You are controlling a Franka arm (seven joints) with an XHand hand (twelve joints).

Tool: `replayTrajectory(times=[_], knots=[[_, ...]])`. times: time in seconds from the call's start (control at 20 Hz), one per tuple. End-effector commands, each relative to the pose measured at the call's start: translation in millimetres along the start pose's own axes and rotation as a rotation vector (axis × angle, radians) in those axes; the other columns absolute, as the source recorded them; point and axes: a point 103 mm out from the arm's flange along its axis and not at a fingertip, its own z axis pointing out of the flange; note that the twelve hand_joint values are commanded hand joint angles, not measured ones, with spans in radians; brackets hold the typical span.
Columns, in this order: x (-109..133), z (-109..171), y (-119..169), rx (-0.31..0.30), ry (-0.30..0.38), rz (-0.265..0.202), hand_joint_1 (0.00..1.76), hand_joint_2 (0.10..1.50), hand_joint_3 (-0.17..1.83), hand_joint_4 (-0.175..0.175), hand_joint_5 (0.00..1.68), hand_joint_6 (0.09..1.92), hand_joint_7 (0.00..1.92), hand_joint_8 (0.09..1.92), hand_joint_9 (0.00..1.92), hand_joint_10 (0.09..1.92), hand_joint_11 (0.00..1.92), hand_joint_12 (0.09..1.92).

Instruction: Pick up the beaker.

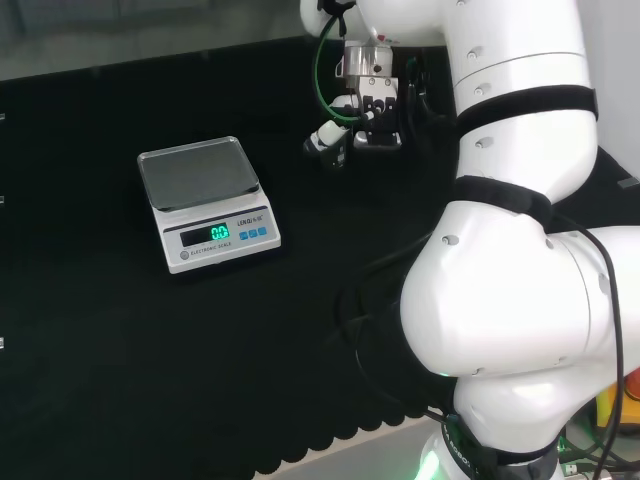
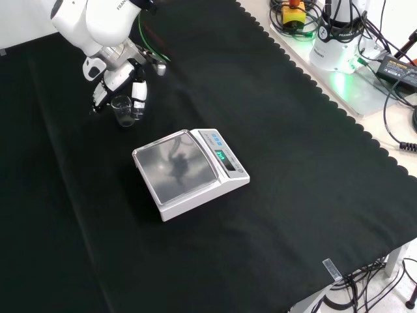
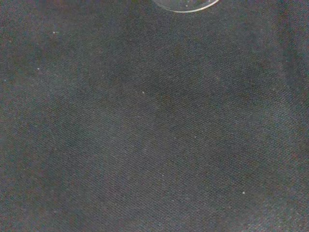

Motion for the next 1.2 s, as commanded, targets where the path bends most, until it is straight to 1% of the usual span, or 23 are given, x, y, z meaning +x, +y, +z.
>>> replayTrajectory(times=[0.05,0.2,0.4,0.5,0.75,0.9,1.0,1.2], knots=[[1,-1,-1,-0.004,-0.027,0.006,0.66,0.94,0.16,-0.172,0.32,0.09,0.11,0.8,0.32,0.87,0.41,1.35],[4,-5,-3,-0.021,-0.042,0.012,0.74,0.94,0.24,-0.175,0.37,0.09,0.25,0.79,0.53,0.79,0.65,1.23],[9,-15,-5,-0.043,-0.072,0.017,0.88,0.92,0.39,-0.175,0.44,0.09,0.36,0.79,0.83,0.63,1.05,0.96],[12,-20,-6,-0.05,-0.081,0.018,0.93,0.92,0.45,-0.175,0.49,0.09,0.41,0.79,0.96,0.56,1.16,0.87],[19,-27,-5,-0.054,-0.103,0.017,1.0,0.9,0.5,-0.175,0.63,0.09,0.52,0.77,1.12,0.46,1.28,0.78],[20,-27,-4,-0.067,-0.1,0.017,1.04,0.88,0.52,-0.175,0.71,0.16,0.61,0.75,1.2,0.39,1.35,0.72],[19,-24,-2,-0.057,-0.086,0.021,1.05,0.86,0.54,-0.175,0.72,0.21,0.66,0.74,1.23,0.36,1.36,0.7],[20,-14,1,-0.03,-0.083,0.022,1.04,0.81,0.54,-0.175,0.71,0.23,0.68,0.74,1.25,0.34,1.36,0.69]])
